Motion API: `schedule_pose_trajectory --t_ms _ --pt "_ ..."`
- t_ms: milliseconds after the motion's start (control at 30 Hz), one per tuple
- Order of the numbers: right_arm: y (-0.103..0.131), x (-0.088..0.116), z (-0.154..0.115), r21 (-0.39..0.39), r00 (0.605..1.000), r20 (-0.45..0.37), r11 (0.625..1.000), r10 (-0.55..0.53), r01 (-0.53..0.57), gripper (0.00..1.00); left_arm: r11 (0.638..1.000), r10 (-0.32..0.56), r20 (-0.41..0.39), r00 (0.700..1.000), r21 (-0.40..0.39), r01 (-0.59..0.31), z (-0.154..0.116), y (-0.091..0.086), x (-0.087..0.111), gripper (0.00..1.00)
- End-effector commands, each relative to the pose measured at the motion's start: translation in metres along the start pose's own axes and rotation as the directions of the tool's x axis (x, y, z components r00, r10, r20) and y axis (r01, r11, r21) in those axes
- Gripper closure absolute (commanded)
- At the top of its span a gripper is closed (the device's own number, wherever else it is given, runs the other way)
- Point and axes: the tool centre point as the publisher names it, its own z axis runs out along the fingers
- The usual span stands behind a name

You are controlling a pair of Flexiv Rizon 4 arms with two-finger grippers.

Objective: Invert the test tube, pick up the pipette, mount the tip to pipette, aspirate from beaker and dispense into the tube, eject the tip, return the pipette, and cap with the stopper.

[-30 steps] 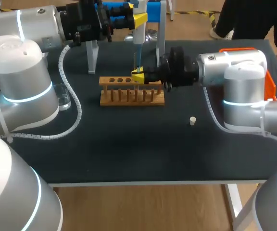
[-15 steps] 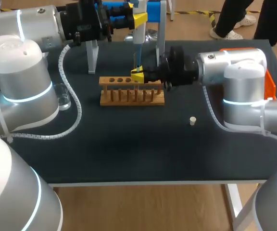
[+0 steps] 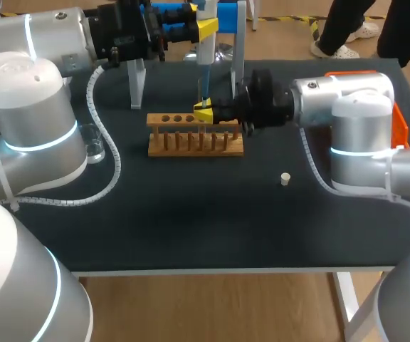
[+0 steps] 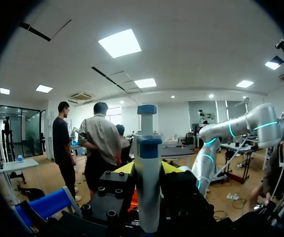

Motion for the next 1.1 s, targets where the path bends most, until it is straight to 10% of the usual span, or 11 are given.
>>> schedule_pose_trajectory --t_ms 33,1100 --pt "0.002 0.003 -0.002 -0.002 1.0 0.003 1.0 -0.001 0.001 1.0 1.0 0.0 -0.003 1.0 -0.001 0.0 -0.001 0.001 -0.001 1.0" --pt "0.024 -0.005 -0.005 -0.017 1.0 0.016 1.0 -0.016 0.017 1.0 1.0 0.0 -0.003 1.0 -0.001 0.0 -0.001 0.001 -0.001 1.0"
